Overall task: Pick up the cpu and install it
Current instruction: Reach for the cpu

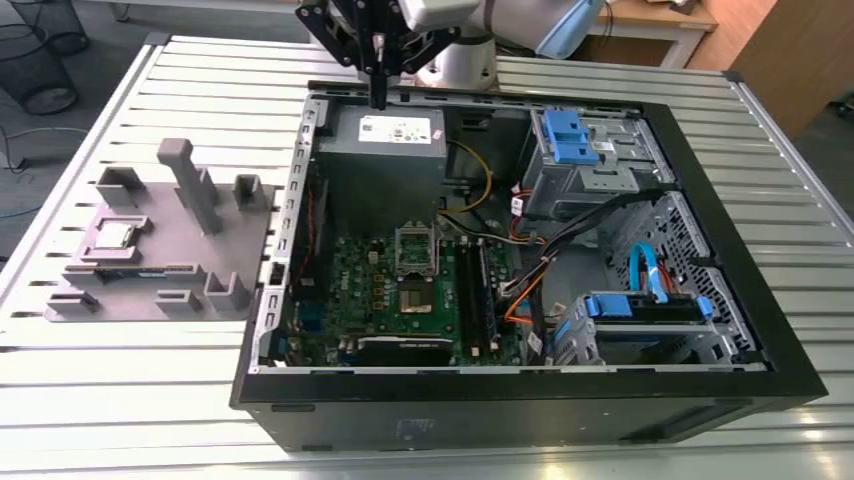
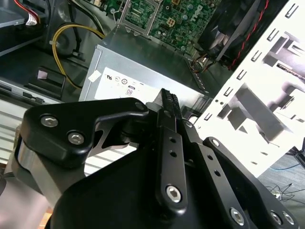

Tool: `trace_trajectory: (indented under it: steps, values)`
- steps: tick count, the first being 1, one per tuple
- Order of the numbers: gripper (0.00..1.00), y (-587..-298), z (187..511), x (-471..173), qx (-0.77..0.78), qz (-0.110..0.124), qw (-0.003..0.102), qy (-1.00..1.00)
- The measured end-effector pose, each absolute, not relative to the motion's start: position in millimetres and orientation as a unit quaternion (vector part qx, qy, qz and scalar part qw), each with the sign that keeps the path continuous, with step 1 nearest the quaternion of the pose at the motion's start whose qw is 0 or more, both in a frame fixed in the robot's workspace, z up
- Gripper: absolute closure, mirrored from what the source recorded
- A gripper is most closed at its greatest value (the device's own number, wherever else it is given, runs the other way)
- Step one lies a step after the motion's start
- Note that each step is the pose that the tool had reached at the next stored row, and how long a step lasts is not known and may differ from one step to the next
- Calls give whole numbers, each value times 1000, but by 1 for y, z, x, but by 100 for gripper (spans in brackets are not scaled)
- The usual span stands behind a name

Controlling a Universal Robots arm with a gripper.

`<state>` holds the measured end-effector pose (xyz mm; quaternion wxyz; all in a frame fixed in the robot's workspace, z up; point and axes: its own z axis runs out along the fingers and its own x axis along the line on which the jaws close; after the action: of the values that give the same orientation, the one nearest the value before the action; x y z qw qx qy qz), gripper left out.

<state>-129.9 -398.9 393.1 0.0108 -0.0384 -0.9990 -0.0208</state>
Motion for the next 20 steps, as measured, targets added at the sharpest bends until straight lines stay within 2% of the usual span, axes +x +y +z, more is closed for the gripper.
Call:
trace_trajectory:
  steps: [20]
  values:
    - [89, -399, 393, -151, -38, -21, 10, -999]
